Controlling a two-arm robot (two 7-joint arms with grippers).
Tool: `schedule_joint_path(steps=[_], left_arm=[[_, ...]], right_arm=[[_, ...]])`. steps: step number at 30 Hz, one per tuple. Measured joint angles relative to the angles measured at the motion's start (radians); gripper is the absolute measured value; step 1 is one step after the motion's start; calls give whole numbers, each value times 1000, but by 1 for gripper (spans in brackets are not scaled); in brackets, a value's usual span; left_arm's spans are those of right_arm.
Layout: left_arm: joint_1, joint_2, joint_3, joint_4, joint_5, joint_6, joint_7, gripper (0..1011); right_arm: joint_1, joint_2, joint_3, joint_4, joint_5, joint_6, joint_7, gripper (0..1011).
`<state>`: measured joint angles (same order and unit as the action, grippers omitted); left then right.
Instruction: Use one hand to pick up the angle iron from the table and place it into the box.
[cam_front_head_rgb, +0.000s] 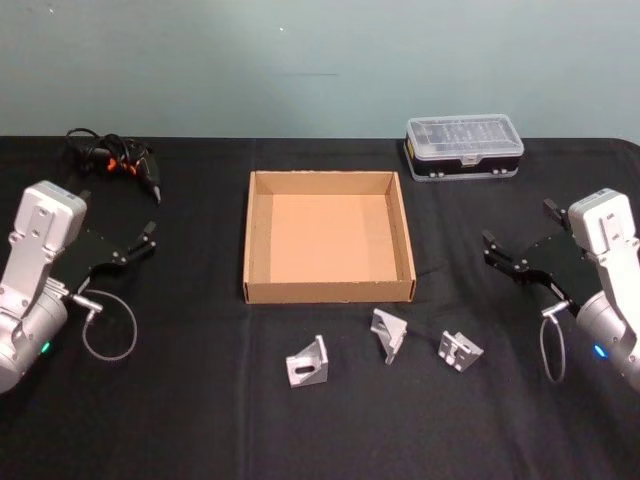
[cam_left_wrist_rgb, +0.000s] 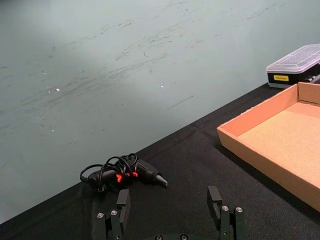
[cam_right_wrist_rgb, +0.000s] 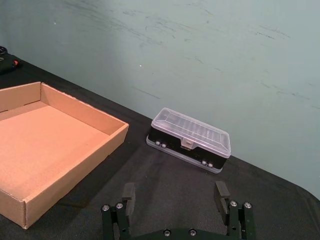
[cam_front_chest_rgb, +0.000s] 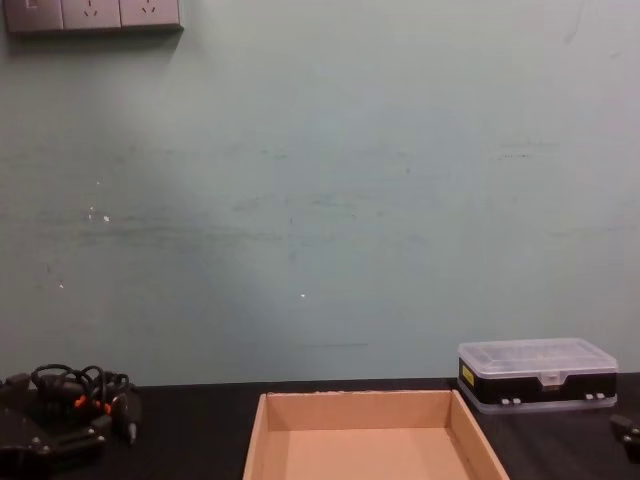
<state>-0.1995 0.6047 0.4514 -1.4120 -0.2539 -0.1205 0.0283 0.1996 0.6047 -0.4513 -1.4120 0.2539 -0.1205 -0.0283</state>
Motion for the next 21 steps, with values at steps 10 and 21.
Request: schedule_joint_path(steps=[10, 21], left_arm=[[0, 0, 0, 0, 0, 0, 0, 1011], [0, 0, 0, 0, 0, 0, 0, 1011]], right_arm=[[0, 0, 0, 0, 0, 0, 0, 1004], [0, 0, 0, 0, 0, 0, 0, 1004]])
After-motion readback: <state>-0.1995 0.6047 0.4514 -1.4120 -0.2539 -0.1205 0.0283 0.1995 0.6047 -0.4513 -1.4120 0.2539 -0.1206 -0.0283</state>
